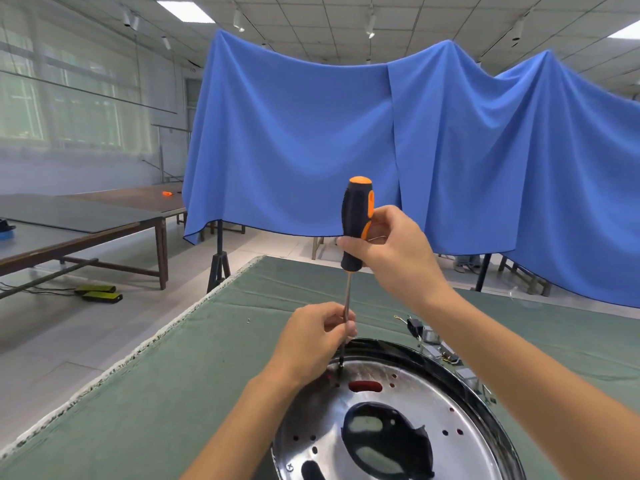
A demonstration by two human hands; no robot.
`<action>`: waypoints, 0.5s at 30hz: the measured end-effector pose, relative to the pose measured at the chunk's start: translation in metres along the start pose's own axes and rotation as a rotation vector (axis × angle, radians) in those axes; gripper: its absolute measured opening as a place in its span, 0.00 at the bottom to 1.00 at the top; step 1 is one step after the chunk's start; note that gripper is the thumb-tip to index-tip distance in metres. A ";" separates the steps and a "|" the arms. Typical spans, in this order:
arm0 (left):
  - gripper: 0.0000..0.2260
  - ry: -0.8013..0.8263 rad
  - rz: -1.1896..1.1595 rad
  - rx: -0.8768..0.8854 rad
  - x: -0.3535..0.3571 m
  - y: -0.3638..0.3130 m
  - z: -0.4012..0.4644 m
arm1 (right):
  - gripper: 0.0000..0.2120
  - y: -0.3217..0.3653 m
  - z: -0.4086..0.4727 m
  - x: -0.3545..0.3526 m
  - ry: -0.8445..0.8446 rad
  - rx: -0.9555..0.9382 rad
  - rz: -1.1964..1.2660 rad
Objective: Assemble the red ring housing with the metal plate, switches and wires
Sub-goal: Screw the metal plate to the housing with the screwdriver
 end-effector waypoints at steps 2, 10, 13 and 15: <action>0.02 -0.025 0.026 -0.004 -0.002 0.000 -0.001 | 0.15 0.000 -0.003 0.001 -0.024 -0.001 0.024; 0.06 -0.004 0.094 0.010 -0.002 -0.004 -0.002 | 0.08 0.007 0.001 0.005 0.087 0.060 -0.020; 0.07 0.044 0.153 0.022 0.004 -0.003 -0.004 | 0.13 0.004 0.001 -0.006 -0.064 0.062 -0.226; 0.06 0.068 0.214 0.020 0.007 -0.003 -0.005 | 0.17 0.000 -0.003 -0.011 -0.150 0.075 -0.283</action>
Point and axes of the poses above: each hand's wrist, its own z-axis towards the middle knuckle, its own x-axis out of the palm, y = z × x, the point moved 7 cm from there along z, towards the middle knuckle, and after that the axes turned 7 degrees about -z, right-handed, at the moved point
